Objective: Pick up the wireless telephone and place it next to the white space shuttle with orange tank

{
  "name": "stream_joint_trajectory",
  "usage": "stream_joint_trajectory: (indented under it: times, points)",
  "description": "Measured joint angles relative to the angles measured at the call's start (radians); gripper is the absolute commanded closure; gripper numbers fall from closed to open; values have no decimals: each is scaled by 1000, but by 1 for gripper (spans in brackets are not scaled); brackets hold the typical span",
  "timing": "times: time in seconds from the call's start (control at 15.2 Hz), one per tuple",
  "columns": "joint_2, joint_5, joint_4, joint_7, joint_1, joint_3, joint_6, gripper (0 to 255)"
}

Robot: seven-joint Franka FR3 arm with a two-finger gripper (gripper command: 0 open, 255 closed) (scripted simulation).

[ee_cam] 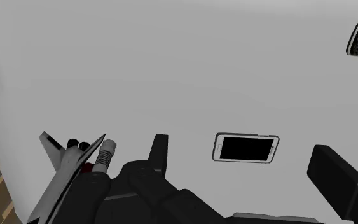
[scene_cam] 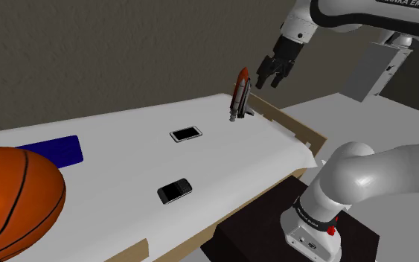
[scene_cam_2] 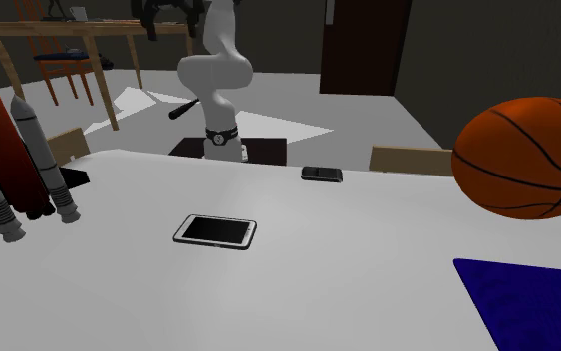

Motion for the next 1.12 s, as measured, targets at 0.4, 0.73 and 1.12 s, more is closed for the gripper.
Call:
stream_joint_trajectory:
  times: [0.4,0.73,1.12]
  points:
    - [-70,55,-114,204,-25,113,35,0]
    - [-142,151,-219,469,-39,268,57,0]
    - [-101,287,-268,794,-57,482,138,0]
